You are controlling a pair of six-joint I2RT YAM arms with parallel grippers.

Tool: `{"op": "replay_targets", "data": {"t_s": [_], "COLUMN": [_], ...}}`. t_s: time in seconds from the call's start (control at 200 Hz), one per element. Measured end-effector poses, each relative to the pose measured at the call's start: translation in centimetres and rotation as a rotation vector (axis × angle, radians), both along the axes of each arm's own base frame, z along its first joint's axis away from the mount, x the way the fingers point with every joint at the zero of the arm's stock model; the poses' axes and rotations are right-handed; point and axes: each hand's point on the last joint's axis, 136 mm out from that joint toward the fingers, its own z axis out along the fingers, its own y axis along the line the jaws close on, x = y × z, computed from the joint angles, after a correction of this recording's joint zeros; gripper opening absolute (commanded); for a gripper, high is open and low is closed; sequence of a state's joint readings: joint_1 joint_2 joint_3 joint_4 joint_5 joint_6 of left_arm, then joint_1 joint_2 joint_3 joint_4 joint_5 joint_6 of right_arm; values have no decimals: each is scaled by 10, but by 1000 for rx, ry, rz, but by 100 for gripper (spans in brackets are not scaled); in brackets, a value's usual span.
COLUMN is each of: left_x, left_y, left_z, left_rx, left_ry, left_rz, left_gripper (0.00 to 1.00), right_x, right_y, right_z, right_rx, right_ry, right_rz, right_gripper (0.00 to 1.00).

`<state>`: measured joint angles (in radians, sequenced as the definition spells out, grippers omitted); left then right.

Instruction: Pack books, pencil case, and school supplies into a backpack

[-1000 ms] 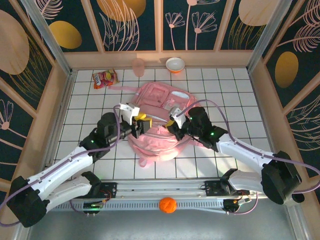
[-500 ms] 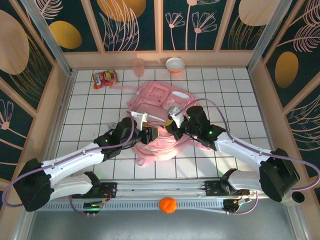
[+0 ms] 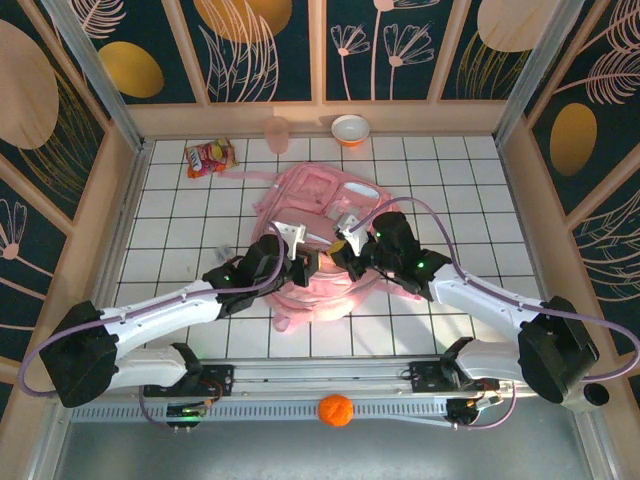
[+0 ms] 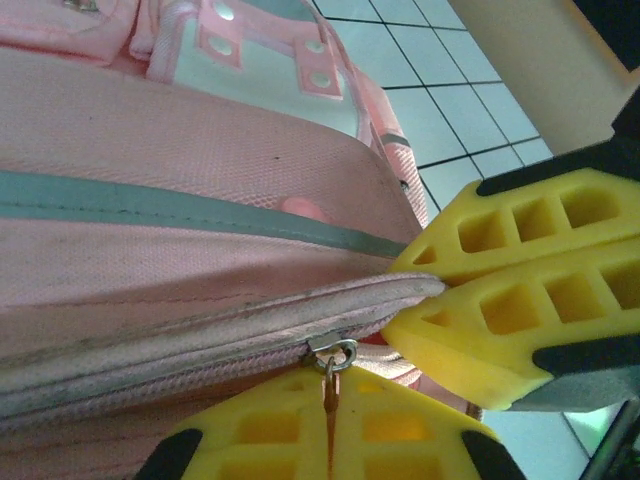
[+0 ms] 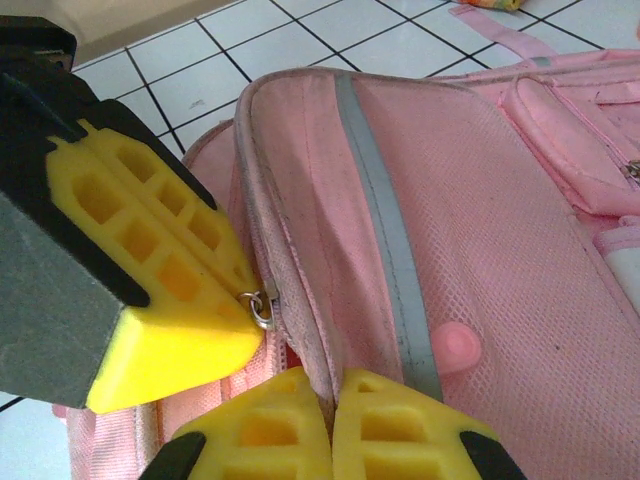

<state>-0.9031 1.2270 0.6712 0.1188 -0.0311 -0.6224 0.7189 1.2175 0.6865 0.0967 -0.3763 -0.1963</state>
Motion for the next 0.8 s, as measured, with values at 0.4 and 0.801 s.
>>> {"op": "replay_targets", "data": {"t_s": [0.4, 0.801], "left_x": [9, 23], "left_y": [65, 78], "left_z": [-1, -5], "left_rx": [131, 198], "left_ry": [-130, -222], "left_rz": [156, 54], "left_gripper": [0, 0], "right_x": [-6, 7], "right_y": [-31, -59], "right_z": [21, 25], "right_rx": [39, -7], "right_ry": [-24, -2], "right_rz": [104, 43], "right_gripper": [0, 40]}}
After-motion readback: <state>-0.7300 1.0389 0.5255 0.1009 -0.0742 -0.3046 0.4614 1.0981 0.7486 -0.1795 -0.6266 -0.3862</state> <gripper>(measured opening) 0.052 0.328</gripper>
